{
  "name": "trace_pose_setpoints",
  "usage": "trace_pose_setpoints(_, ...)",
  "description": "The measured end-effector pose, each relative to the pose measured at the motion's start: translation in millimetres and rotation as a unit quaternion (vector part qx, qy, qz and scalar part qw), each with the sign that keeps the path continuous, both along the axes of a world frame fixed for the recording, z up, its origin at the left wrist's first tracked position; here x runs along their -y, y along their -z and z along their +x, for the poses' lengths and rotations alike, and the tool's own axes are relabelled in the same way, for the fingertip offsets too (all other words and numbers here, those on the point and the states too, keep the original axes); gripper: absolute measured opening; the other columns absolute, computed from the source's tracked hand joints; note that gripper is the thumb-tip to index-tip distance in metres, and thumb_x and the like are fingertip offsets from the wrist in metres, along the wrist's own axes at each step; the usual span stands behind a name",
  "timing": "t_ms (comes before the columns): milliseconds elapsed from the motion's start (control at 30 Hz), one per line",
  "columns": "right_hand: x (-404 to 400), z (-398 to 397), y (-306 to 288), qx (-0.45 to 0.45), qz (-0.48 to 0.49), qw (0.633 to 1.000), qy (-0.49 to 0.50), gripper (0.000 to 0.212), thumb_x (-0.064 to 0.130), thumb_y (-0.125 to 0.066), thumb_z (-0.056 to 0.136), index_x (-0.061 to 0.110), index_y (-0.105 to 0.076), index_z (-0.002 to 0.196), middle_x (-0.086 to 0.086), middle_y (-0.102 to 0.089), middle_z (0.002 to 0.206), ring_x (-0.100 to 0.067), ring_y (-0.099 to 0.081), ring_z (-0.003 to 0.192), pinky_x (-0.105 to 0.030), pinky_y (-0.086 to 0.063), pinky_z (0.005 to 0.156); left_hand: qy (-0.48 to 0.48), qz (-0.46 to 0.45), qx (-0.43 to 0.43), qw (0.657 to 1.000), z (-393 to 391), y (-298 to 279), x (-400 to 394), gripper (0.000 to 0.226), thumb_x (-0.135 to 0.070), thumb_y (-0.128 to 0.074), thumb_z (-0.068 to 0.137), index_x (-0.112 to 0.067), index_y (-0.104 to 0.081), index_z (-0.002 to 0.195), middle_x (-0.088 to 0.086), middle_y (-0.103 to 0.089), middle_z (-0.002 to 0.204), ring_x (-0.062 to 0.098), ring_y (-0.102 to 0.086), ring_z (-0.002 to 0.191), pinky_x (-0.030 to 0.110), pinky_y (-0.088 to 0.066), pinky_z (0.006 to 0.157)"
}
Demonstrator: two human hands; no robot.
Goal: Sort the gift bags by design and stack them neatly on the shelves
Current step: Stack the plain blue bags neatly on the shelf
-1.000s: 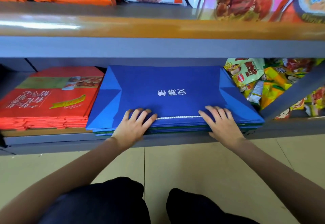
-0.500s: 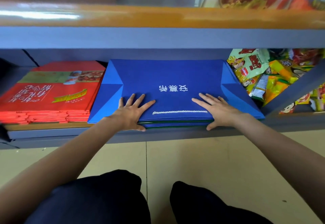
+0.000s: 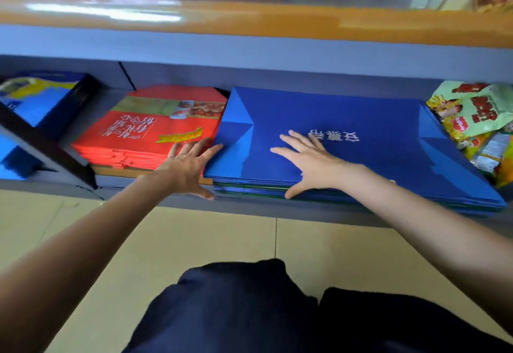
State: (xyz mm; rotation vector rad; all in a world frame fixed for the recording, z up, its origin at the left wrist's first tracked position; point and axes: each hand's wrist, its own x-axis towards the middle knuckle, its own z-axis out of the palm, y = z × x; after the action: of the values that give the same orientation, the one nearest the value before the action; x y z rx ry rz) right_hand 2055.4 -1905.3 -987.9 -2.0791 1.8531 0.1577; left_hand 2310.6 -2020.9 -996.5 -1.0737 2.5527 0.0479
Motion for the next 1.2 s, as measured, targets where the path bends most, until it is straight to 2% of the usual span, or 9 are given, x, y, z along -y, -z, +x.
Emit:
trace_pose_setpoints(100,23,37,9,-0.008,0.0,0.999,-0.043,0.104,0.055,-0.072,0.07,0.025,-0.012,0.149,-0.005,0.008,0.157,-0.019,0.017,0.143,-0.046,0.01,0.116,0.023,0.022,0.02,0.999,19,4,7,0.119,-0.06,-0.07,0.069,-0.03,0.015,0.147,-0.001,0.01,0.157,0.021,0.003,0.145,0.049,-0.003,0.115)
trace_pose_setpoints(167,35,54,15,-0.001,0.001,0.999,-0.044,0.102,0.055,-0.071,0.071,0.023,-0.012,0.149,-0.005,0.006,0.157,-0.019,0.015,0.143,-0.048,0.009,0.115,0.026,0.024,0.011,0.999,23,4,12,0.113,-0.058,-0.069,0.072,-0.031,0.011,0.148,-0.004,0.006,0.158,0.02,0.0,0.145,0.049,-0.004,0.115)
trace_pose_setpoints(300,45,60,18,0.048,-0.02,0.998,-0.019,0.094,0.054,-0.07,0.072,0.026,-0.02,0.147,0.0,-0.003,0.157,-0.018,0.009,0.144,-0.047,0.007,0.115,0.007,-0.011,-0.073,0.997,21,9,13,0.101,-0.056,-0.067,0.074,-0.029,-0.006,0.149,-0.004,-0.014,0.155,0.02,-0.015,0.141,0.043,-0.009,0.116)
trace_pose_setpoints(400,45,55,15,0.103,-0.026,0.994,0.007,0.088,0.049,-0.072,0.072,0.029,-0.027,0.144,0.004,-0.007,0.156,-0.016,0.008,0.143,-0.045,0.004,0.117,-0.008,-0.003,-0.103,0.995,23,20,8,0.098,-0.057,-0.064,0.077,-0.022,-0.009,0.15,-0.005,-0.011,0.157,0.017,-0.009,0.143,0.038,-0.002,0.115)
trace_pose_setpoints(633,40,53,12,0.14,-0.015,0.989,0.042,0.085,0.046,-0.072,0.074,0.03,-0.028,0.144,0.006,-0.006,0.156,-0.012,0.009,0.143,-0.044,0.001,0.117,-0.034,0.08,-0.137,0.987,11,17,7,0.094,-0.055,-0.066,0.075,-0.017,-0.022,0.148,-0.006,-0.017,0.156,0.015,-0.002,0.145,0.045,0.002,0.116)
trace_pose_setpoints(767,27,45,18,0.14,-0.008,0.988,0.068,0.087,0.048,-0.073,0.073,0.029,-0.027,0.144,0.006,-0.006,0.155,-0.011,0.008,0.142,-0.042,-0.002,0.118,-0.027,0.088,-0.107,0.99,-8,19,-3,0.094,-0.055,-0.064,0.077,-0.017,-0.018,0.149,-0.003,-0.01,0.158,0.017,0.007,0.145,0.049,0.007,0.115)
trace_pose_setpoints(933,31,47,17,0.111,-0.007,0.993,0.039,0.087,0.05,-0.072,0.072,0.028,-0.028,0.144,0.007,-0.004,0.155,-0.01,0.011,0.142,-0.041,0.005,0.117,-0.035,0.06,-0.112,0.991,-5,18,1,0.101,-0.055,-0.065,0.077,-0.012,-0.011,0.15,0.0,-0.008,0.158,0.017,0.01,0.145,0.046,0.007,0.116)
trace_pose_setpoints(1067,31,46,15,0.079,0.011,0.996,0.043,0.093,0.051,-0.073,0.07,0.029,-0.023,0.145,0.004,-0.006,0.155,-0.018,0.002,0.142,-0.047,0.0,0.117,-0.042,0.037,-0.159,0.986,3,18,0,0.099,-0.054,-0.068,0.075,-0.017,-0.014,0.15,0.0,-0.014,0.157,0.019,-0.001,0.145,0.043,0.0,0.116)
trace_pose_setpoints(1200,35,52,17,0.086,0.015,0.995,0.054,0.09,0.05,-0.073,0.071,0.03,-0.025,0.145,0.003,-0.014,0.154,-0.021,-0.008,0.141,-0.049,-0.007,0.116,-0.023,0.03,-0.173,0.984,10,22,6,0.084,-0.057,-0.065,0.074,-0.023,-0.034,0.144,-0.003,-0.024,0.154,0.016,-0.013,0.144,0.04,-0.008,0.116)
